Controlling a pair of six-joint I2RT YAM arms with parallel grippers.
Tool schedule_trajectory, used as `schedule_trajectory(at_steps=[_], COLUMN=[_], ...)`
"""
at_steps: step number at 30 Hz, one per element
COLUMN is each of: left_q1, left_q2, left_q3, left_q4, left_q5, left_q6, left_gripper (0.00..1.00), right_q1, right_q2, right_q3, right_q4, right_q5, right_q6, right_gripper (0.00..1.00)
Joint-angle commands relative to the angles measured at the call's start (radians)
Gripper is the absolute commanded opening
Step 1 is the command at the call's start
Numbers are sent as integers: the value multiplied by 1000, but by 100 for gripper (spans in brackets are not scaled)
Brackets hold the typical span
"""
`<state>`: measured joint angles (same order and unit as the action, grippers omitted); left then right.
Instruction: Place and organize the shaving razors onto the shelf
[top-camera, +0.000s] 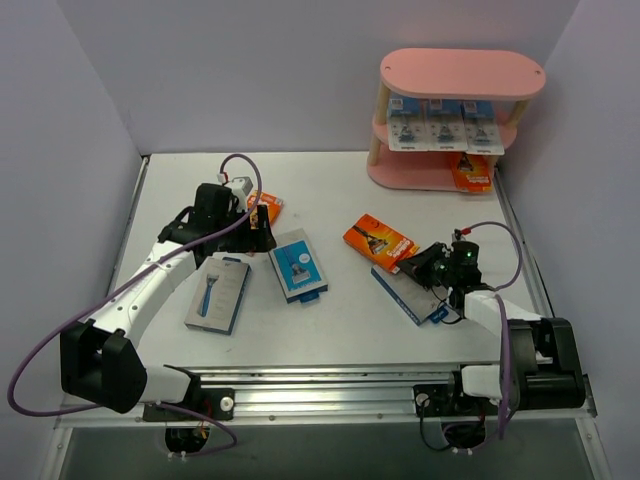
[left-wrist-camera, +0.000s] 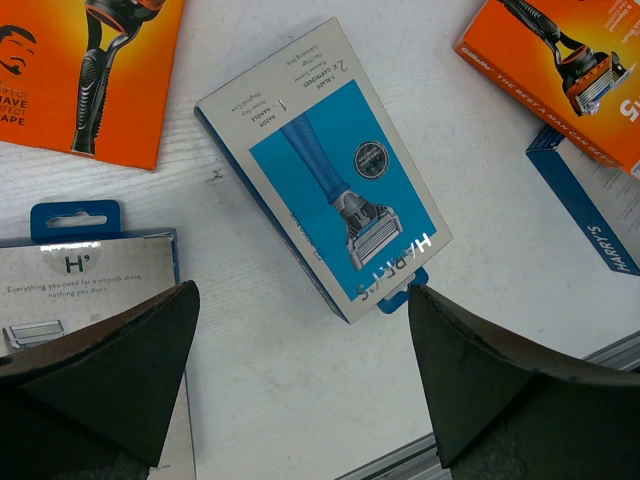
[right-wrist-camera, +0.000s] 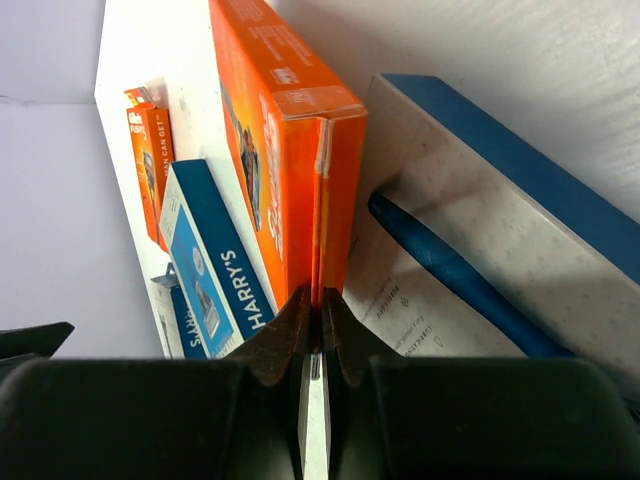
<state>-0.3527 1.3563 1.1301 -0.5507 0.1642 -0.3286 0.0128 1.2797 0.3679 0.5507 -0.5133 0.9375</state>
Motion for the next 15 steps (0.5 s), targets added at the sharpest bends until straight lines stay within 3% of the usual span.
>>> schedule_trajectory(at_steps=[1, 15], left_q1=[-2, -2], left_q2=[4, 6], left_q3=[45, 45], left_q4=[5, 5], left_q5=[18, 37], left_q6=[13, 13], left_gripper=[94, 95], right_q1=[-8, -68], right_q2=[15, 118], right_q3=[71, 385], right_q4=[3, -255], right_q5=[-1, 110], right_q6=[-42, -361], right_gripper=[0, 0])
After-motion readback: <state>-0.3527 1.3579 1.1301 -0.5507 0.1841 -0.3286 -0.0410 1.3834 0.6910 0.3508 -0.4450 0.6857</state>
